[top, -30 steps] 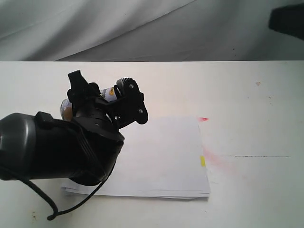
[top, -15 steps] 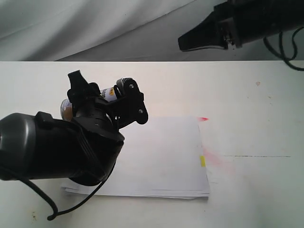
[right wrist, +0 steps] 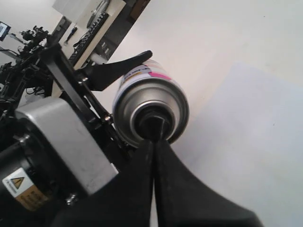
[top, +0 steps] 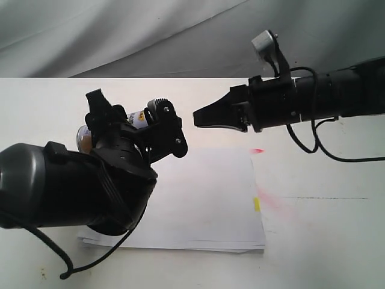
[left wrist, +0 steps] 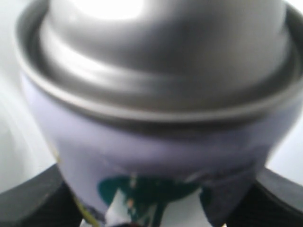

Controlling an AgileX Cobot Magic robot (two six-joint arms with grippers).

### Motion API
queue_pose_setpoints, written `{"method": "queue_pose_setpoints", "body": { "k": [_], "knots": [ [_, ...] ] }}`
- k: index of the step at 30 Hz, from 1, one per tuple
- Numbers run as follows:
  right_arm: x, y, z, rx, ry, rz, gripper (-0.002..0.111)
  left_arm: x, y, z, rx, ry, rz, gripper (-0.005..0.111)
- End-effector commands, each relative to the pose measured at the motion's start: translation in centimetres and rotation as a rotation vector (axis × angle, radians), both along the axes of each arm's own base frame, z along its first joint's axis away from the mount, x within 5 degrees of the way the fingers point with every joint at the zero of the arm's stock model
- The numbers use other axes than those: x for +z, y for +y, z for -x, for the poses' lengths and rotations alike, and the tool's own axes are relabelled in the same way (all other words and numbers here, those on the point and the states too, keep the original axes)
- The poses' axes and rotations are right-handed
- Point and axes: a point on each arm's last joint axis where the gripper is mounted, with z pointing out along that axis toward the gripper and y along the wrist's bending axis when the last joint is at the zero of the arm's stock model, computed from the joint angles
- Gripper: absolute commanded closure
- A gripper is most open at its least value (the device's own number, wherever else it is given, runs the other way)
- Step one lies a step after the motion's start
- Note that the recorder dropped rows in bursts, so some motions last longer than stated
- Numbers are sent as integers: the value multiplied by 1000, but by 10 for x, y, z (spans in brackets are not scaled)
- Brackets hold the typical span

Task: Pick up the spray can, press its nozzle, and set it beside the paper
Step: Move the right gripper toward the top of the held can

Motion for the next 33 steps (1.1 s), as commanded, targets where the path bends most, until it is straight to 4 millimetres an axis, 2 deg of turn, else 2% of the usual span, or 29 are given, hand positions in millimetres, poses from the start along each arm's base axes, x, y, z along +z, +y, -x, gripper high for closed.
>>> {"method": "queue_pose_setpoints", "body": {
  "k": [1,8,14,22,33],
  "knots": [
    [-1,5,-2,-39,-27,14,108,7,-1,-1,4,-43,-8,107],
    [0,4,-4,-52,-34,21,108,7,-1,-1,4,-43,-8,107],
    [1,13,-6,-52,-54,30,108,7,-1,-1,5,-39,-9,107],
    [12,13,-15,10,-67,73,108,5,0,1,35,-18,10,107],
    [9,13,-13,36,-49,108,108,5,0,1,35,-18,10,107]
  ]
}}
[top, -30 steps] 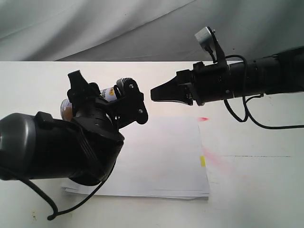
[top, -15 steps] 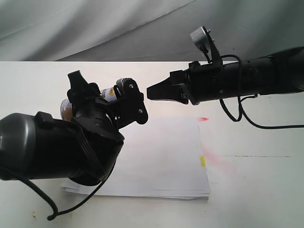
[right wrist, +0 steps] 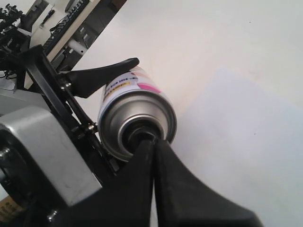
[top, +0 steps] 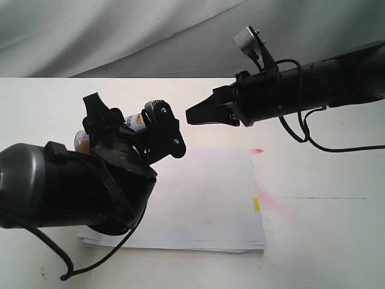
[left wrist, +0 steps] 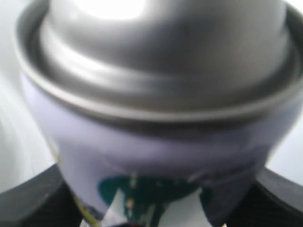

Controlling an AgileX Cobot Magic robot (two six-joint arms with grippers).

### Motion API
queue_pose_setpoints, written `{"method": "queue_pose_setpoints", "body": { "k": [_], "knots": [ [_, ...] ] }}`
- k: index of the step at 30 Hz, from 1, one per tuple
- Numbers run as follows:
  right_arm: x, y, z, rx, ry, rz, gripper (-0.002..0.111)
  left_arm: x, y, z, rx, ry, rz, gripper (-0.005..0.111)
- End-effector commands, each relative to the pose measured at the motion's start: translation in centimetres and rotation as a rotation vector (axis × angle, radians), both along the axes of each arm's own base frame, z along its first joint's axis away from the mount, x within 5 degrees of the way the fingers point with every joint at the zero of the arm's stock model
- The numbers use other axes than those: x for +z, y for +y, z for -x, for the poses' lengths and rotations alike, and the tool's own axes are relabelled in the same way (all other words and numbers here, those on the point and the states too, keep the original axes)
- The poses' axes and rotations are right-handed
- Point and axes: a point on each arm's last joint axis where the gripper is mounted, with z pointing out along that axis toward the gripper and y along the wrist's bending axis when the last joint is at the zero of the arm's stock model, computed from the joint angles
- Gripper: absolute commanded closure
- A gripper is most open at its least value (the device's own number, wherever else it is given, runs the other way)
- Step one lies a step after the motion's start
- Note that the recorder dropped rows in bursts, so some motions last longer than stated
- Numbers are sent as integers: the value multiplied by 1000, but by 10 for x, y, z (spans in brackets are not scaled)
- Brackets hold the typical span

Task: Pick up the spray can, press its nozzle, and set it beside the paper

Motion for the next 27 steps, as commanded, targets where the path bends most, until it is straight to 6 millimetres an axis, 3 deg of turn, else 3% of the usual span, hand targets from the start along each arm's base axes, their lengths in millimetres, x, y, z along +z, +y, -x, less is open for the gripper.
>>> {"method": "queue_pose_setpoints", "body": {
  "k": [1,10,17,27],
  "knots": [
    [1,1,0,14,-3,-1,108,6,-1,-1,4,-36,-7,107],
    [1,4,0,17,-5,5,108,6,-1,-1,-14,-23,-34,107],
    [-2,25,1,19,-7,40,108,6,-1,-1,-25,0,-57,107],
    [-23,34,-4,40,50,-28,108,5,-1,0,-18,11,-53,107]
  ]
}}
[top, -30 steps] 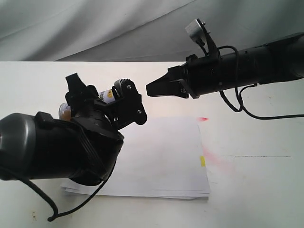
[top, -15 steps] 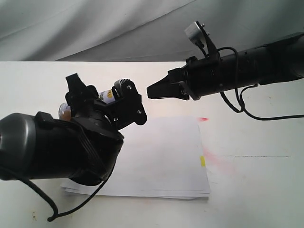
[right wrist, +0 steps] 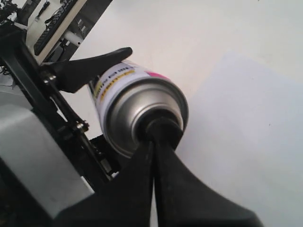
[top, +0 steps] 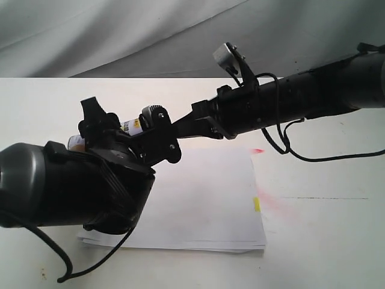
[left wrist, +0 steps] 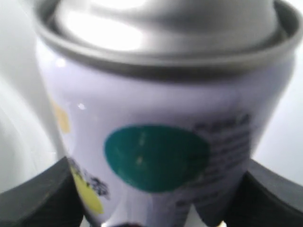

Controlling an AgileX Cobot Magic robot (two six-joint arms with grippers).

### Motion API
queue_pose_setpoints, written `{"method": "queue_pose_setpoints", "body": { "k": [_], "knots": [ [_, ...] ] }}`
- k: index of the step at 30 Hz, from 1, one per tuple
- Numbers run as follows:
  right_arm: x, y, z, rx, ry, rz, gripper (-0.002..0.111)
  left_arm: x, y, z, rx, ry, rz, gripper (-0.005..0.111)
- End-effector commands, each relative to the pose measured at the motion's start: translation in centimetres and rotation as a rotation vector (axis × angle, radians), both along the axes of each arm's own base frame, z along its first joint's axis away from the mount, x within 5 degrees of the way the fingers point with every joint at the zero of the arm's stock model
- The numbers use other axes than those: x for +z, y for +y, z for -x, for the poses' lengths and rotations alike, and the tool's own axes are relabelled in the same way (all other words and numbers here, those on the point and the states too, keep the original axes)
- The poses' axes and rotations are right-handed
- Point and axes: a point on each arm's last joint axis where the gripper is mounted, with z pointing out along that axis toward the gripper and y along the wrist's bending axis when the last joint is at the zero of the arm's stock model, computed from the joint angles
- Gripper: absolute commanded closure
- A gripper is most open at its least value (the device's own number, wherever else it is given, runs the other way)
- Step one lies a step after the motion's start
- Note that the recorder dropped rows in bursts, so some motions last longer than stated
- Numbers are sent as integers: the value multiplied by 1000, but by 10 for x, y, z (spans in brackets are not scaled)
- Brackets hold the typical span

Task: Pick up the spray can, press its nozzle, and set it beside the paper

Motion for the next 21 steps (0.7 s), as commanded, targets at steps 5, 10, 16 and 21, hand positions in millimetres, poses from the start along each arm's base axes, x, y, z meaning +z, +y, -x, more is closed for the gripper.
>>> {"method": "queue_pose_setpoints", "body": {
  "k": [5,10,16,21],
  "knots": [
    [-5,20,1,49,-13,-49,108,7,-4,-3,-48,-34,-19,107],
    [-6,23,1,50,-10,-48,108,7,-5,-3,-49,-34,-18,107],
    [-6,23,1,54,-9,-51,108,7,-5,-3,-57,-29,-18,107],
    [-6,23,1,54,-8,-54,108,6,-6,-3,-65,-26,-10,107]
  ]
}}
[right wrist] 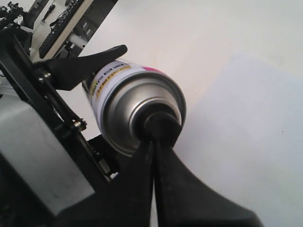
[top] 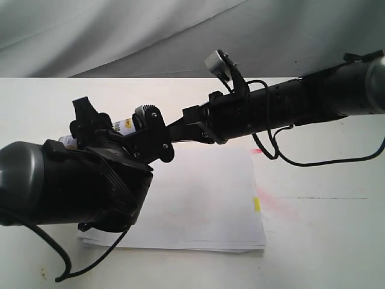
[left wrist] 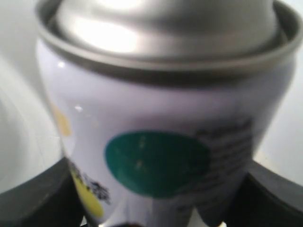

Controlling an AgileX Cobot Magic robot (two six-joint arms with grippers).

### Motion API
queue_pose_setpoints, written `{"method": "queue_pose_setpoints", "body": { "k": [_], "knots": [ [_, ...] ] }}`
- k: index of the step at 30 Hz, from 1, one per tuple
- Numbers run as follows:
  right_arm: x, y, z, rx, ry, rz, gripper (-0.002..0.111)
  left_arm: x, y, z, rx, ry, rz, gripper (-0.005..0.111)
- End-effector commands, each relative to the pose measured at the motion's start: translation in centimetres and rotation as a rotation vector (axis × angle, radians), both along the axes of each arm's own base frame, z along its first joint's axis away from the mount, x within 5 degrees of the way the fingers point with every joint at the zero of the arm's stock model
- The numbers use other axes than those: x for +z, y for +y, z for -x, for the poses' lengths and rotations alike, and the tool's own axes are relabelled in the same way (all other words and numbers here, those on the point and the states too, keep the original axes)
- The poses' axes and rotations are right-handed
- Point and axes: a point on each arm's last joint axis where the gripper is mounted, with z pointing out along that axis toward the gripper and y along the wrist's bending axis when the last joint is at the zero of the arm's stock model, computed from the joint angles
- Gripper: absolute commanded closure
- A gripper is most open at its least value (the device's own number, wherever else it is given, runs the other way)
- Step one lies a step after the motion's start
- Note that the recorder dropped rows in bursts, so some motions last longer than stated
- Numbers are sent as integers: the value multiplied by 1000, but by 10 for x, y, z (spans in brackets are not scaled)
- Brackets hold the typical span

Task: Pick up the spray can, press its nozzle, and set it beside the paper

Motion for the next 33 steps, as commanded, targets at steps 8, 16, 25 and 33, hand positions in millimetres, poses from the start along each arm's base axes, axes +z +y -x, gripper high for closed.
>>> {"method": "queue_pose_setpoints", "body": {
  "k": [8,16,25,33],
  "knots": [
    [3,10,3,53,-4,-37,108,6,-11,-4,-106,-35,18,107],
    [3,10,3,46,-3,-45,108,6,-11,-4,-106,-35,18,107],
    [3,14,4,51,-6,-39,108,6,-11,-4,-106,-35,18,107],
    [0,23,4,44,-11,-7,108,6,-11,-4,-106,-35,18,107]
  ]
}}
